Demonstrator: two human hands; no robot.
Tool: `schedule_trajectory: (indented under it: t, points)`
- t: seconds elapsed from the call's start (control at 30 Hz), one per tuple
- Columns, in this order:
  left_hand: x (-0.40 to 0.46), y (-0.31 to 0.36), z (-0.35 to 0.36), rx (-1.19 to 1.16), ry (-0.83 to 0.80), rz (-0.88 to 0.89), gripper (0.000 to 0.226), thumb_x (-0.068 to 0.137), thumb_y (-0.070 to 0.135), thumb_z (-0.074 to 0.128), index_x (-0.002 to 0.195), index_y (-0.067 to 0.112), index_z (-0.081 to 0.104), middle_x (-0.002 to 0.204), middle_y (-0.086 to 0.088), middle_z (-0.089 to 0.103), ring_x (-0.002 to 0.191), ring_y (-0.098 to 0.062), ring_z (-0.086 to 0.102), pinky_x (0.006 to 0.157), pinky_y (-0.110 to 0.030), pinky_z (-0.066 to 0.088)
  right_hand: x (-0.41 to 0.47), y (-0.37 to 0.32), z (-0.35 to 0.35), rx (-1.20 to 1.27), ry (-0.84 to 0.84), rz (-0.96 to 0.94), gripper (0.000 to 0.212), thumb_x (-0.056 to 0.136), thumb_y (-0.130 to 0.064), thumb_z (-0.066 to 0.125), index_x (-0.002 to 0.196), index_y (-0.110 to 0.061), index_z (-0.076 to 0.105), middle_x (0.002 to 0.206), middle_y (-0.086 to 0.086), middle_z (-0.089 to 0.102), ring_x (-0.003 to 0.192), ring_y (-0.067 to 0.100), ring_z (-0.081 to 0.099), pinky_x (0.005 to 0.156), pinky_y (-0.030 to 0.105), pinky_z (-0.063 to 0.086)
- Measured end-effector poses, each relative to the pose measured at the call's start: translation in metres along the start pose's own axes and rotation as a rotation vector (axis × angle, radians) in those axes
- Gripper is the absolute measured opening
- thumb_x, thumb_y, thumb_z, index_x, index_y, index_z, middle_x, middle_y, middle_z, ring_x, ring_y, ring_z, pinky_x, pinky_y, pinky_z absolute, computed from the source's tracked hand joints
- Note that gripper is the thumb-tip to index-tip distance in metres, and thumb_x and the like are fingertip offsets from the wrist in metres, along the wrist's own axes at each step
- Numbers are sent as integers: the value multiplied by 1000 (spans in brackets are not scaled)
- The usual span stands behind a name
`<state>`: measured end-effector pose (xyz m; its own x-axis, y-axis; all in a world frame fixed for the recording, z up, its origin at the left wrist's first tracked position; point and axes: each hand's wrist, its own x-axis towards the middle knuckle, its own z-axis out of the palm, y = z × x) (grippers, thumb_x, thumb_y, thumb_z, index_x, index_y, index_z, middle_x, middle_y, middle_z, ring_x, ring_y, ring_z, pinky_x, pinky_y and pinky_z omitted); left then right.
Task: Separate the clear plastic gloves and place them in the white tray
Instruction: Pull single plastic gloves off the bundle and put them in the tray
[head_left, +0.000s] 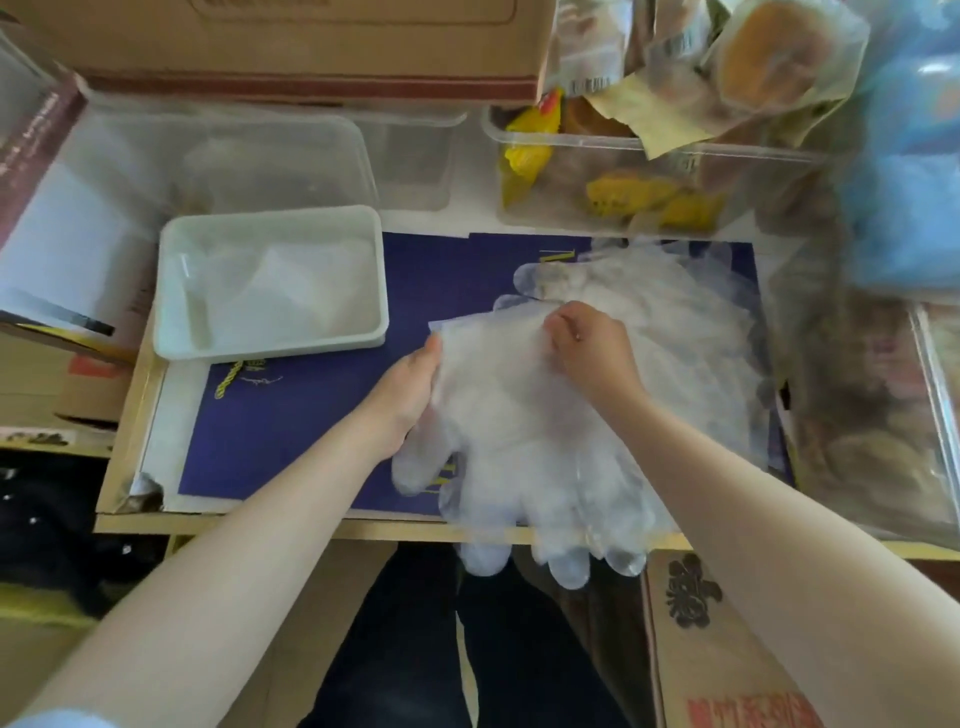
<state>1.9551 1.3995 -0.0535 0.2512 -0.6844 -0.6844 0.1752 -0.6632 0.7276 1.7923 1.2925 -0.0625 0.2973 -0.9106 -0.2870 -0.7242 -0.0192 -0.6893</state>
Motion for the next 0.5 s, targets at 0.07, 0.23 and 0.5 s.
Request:
schedule_trajectory:
  t: [0.07, 0.23, 0.5]
  points:
    - [-1, 1, 1, -4, -3, -15, 45, 96, 52, 34, 91, 23, 68, 95, 1, 71, 91, -15, 65, 83, -31, 48, 4, 1, 3, -29, 29, 20, 22, 94, -22, 42, 89, -13, 62, 87, 11, 65, 79, 30, 59, 73, 38, 51]
    - [-2, 3, 2, 300, -39, 168, 20, 92, 14, 53, 111, 13, 62, 103, -4, 69, 98, -22, 65, 91, -42, 50, 5, 4, 3, -7, -39, -26, 15, 89, -23, 55, 87, -12, 64, 86, 5, 64, 81, 26, 59, 76, 40, 51]
    - [-13, 29, -13, 366, -123, 465, 19, 92, 17, 55, 99, 33, 59, 99, 15, 68, 97, -6, 63, 89, -28, 47, -1, 10, -40, 715, -327, 106, 38, 79, -21, 71, 113, -17, 54, 101, -8, 68, 90, 6, 65, 77, 19, 52]
